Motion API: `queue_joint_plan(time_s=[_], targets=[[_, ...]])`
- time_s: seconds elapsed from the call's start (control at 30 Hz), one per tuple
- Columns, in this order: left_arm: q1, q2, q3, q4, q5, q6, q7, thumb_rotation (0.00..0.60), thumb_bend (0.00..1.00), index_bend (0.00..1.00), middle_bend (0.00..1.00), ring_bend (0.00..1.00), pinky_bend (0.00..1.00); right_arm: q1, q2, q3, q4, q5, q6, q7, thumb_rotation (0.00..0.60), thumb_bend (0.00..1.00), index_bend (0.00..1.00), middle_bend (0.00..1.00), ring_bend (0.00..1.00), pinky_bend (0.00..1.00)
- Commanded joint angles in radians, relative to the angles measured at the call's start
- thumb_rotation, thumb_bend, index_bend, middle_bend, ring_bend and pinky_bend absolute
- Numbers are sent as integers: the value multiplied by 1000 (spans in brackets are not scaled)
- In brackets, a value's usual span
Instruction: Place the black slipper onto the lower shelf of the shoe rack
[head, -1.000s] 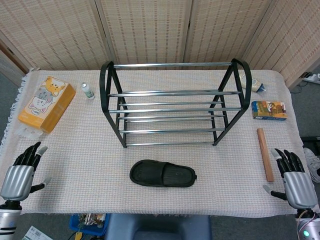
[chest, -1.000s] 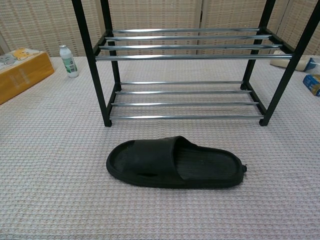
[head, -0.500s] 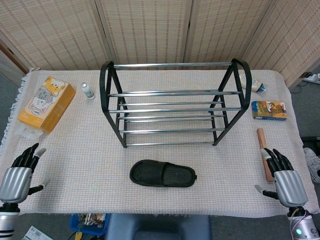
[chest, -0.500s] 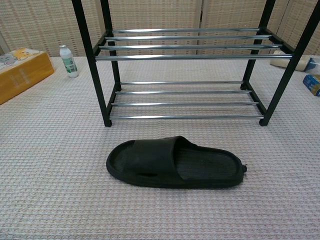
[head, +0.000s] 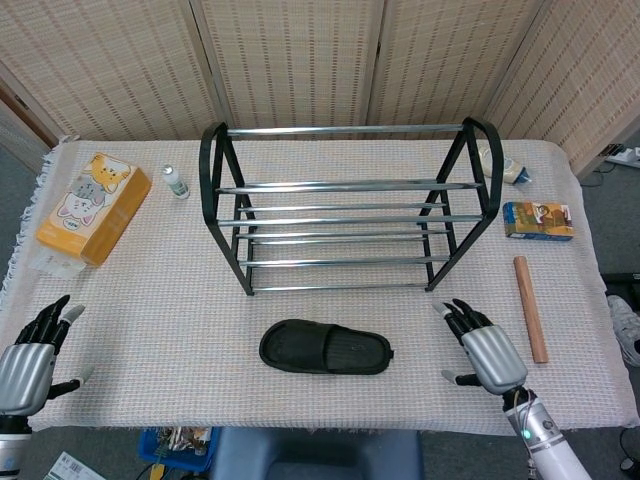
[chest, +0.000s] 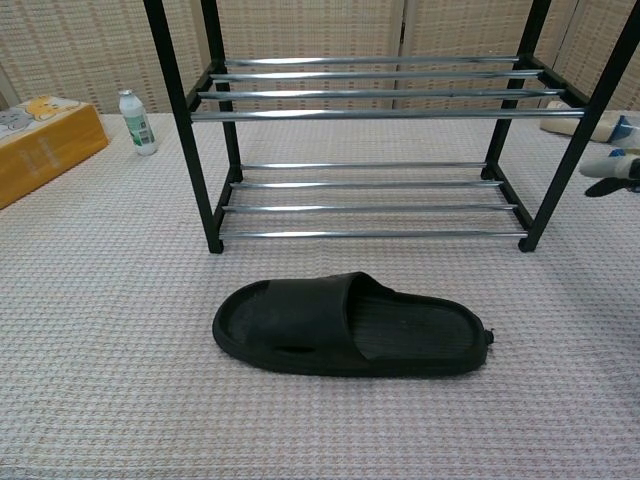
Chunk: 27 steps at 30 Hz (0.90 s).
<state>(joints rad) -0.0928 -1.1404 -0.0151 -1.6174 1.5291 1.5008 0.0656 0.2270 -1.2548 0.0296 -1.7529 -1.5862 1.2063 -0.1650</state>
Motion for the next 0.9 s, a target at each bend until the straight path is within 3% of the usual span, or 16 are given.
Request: queue_joint_plan(time_s=[0.03, 0.17, 0.47, 0.9], targets=[[6, 7, 6, 3, -6, -5, -6, 600, 217, 155, 62, 96, 230, 69, -49, 27, -49, 66, -95, -54, 600, 0, 0, 110, 101, 189], [9, 15, 11, -1, -12, -14, -10, 600, 217, 157, 62, 96, 230, 132, -85, 48, -86, 135, -190, -95, 600, 0, 0, 61, 19, 109], [10, 18, 15, -4, -12, -24, -15, 600, 217, 158, 62, 96, 230, 251, -168, 78, -65, 311, -331, -197, 600, 7, 0, 43, 5, 103], [13, 10, 13, 11, -15, -27, -18, 600, 217, 164, 62, 96, 230, 364, -268, 73, 4, 478, -381, -300, 600, 40, 0, 34, 5, 99]])
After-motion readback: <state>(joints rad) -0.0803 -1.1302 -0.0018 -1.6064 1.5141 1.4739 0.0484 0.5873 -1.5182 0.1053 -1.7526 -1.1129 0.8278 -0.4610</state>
